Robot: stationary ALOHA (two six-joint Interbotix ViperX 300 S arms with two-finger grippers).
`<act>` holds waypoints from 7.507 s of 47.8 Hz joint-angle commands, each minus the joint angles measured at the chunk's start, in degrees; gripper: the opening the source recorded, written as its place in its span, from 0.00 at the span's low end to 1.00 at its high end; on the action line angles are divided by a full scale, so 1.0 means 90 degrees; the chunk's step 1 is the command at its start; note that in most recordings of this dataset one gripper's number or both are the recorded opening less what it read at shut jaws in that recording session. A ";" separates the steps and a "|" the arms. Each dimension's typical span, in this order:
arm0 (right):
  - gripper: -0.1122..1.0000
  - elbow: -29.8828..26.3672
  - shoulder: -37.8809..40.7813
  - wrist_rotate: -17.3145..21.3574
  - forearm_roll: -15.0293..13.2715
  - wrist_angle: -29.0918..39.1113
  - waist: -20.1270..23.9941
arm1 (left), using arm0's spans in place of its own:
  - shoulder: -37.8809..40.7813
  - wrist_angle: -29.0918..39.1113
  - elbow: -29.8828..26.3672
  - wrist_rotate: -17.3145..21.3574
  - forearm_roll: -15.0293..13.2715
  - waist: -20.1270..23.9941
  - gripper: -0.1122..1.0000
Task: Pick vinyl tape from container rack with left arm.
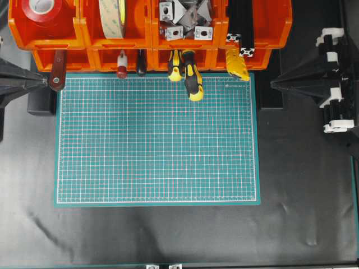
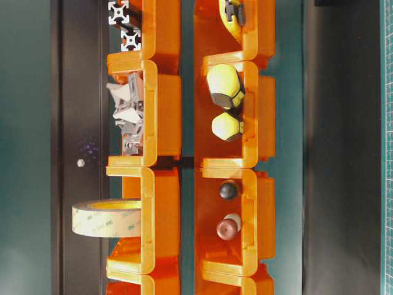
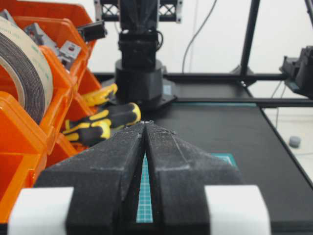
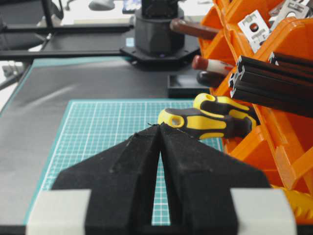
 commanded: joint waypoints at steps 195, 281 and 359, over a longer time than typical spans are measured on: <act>0.10 -0.0156 -0.0791 0.0518 0.0088 0.0303 0.0117 | 0.4883 0.9336 -0.7920 -0.1182 0.0576 -0.2402 0.26; 0.10 -0.0391 -0.1182 0.0557 0.0088 0.0801 0.0420 | 0.6777 0.7129 -0.6328 -0.0781 0.0576 -0.1514 0.39; 0.10 -0.0361 -0.1211 0.0576 0.0088 0.0996 0.0420 | -0.0488 0.4893 -0.2588 -0.1201 0.0508 -0.1777 0.88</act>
